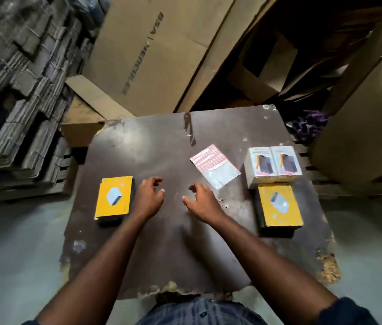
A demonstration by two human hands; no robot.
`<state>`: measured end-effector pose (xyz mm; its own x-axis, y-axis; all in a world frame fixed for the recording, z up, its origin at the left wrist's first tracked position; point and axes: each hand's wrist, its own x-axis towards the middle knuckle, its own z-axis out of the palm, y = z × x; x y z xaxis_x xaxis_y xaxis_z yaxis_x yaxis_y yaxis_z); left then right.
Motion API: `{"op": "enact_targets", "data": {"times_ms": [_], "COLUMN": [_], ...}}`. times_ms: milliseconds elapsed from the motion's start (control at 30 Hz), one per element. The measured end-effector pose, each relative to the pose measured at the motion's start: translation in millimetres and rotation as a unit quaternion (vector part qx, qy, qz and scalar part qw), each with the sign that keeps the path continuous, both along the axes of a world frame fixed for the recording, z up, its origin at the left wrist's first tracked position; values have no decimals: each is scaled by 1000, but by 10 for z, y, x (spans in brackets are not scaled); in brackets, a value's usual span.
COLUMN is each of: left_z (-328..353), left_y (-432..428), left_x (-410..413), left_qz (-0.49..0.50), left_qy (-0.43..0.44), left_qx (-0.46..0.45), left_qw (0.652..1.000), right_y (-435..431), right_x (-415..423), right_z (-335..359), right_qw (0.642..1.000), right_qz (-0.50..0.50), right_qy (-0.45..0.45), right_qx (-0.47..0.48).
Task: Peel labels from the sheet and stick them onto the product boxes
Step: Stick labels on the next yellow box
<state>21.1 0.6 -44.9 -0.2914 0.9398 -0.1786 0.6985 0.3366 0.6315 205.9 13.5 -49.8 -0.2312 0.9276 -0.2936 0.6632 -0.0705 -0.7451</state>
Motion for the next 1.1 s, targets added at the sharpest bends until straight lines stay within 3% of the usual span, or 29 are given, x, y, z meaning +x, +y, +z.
{"op": "enact_targets", "data": {"times_ms": [233,467,667,767,933,1100], "left_z": [-168,-404,-537,-491,-220,118], "left_y": [-551,-815,-843,-833,-758,-576], "left_x": [-1201,-1765,-1852,-1875,-1959,-2056], "left_qz": [68,88,66,74,55,49], "left_qy": [103,35,-2,-24,-42,-51], "left_qx": [-37,-67,-49,-24,80,163], "left_qw": [992,993,997,997,994,984], "right_y": [-170,-301,-424,-441,-338,-97], "right_x": [-1309,-1877,-2087,-2120,-2171,-2190], "right_z": [-83,-305,-507,-502,-294,101], "right_qw": [989,973,985,992,987,974], "right_qz": [135,213,159,120,45,57], "right_qy": [19,-13,-1,18,65,75], "right_qx": [-54,-86,-69,-31,143,205]}}
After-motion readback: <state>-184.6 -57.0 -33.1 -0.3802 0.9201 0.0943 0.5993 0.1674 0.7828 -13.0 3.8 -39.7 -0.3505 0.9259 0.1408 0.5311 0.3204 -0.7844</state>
